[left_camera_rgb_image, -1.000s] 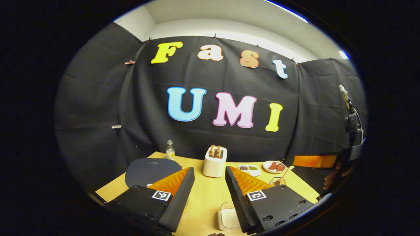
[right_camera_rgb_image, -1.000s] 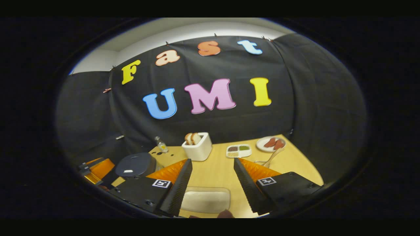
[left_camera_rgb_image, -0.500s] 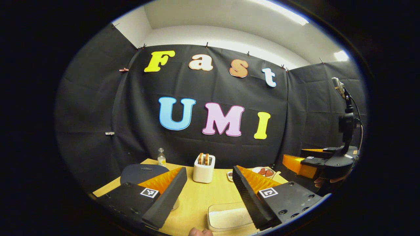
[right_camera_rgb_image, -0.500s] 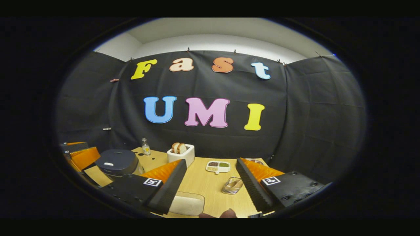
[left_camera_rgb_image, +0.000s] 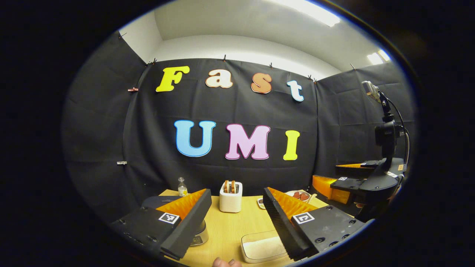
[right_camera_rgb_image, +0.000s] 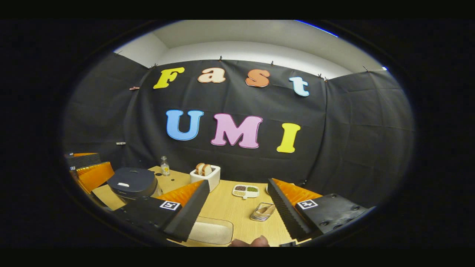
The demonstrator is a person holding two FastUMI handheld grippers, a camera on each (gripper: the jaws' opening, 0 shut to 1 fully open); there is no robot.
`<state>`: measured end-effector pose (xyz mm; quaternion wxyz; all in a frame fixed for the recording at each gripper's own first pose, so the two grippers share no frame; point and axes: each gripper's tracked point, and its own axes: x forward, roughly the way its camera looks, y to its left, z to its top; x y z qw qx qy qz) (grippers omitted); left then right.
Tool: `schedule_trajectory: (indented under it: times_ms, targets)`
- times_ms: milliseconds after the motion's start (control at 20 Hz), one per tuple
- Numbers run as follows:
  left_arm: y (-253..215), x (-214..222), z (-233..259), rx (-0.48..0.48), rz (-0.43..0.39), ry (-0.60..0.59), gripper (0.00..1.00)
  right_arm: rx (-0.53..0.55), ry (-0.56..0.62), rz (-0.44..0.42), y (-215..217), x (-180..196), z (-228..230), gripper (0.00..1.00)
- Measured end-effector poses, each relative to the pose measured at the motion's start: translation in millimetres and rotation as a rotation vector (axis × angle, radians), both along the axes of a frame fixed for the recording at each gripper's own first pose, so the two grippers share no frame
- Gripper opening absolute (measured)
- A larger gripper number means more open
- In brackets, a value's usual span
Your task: Close the left gripper, press the button to open the rice cooker; take a wooden spoon from the chopstick holder with the right hand, scoop a spoonful of rice and pour it into the rice cooker, then put the wooden spoon back into the chopstick holder.
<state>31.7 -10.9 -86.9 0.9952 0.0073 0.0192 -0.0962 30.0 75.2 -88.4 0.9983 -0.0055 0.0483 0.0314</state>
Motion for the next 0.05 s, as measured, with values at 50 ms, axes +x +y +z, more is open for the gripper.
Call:
schedule_trajectory:
  times_ms: [50]
  targets:
    - [2.2,-1.8,1.3,-0.002,0.000,-0.003,0.95,0.008,0.004,0.003,2.0,-1.7,0.0,0.98]
